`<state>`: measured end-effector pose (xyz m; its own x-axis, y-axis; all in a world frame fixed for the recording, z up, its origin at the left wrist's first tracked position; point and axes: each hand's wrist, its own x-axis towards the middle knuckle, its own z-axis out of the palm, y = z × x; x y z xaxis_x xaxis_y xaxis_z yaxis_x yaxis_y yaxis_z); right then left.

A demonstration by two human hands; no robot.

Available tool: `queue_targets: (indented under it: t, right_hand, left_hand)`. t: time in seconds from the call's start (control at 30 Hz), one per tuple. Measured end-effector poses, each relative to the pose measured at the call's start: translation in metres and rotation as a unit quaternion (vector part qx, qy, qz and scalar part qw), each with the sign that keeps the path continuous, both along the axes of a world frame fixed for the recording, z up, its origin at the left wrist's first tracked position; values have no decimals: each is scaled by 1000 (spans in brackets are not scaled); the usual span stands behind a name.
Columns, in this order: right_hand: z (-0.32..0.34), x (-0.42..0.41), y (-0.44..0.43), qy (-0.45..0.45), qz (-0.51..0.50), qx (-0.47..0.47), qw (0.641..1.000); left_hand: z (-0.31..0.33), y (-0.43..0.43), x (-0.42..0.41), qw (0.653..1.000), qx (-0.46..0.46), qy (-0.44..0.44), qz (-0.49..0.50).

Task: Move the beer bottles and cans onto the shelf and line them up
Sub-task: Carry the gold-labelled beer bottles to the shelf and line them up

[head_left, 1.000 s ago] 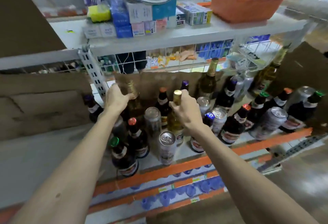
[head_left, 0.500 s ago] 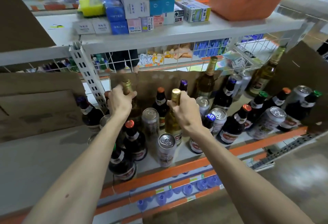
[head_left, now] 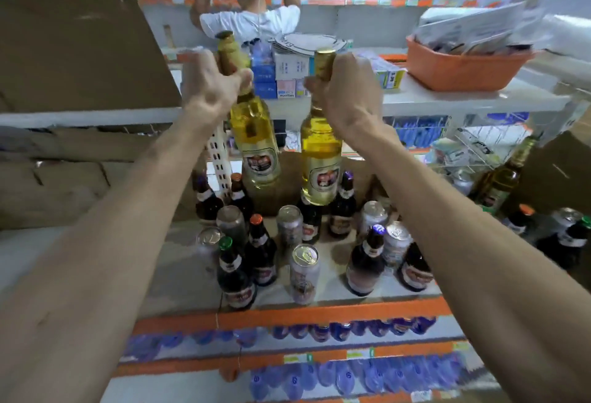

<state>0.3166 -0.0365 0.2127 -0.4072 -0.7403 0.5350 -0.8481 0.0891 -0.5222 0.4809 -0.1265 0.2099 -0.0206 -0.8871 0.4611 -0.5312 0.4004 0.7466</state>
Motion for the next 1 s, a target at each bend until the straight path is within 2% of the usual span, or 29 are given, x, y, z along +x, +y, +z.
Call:
queue_targets:
  t: [0.1,0.27,0.53,0.77,1.0]
  right_hand:
    - [26,27,-3,23,12,-26,999]
    - [24,99,-9,11,71,-18,997]
    - [2,288,-28,-29,194,-8,981]
    - [-58,458,-47,-86,225,51,969]
    - [-85,570,-73,-83,219,70,970]
  left_hand:
    - [24,15,35,999,-14,28,34]
    - [21,46,101,993,-16,-4,118]
    - [-14,64,305,971,39,-4,237]
    - [-64,70,484,966,75,-27,247]
    - [-101,30,592,971,110,-24,211]
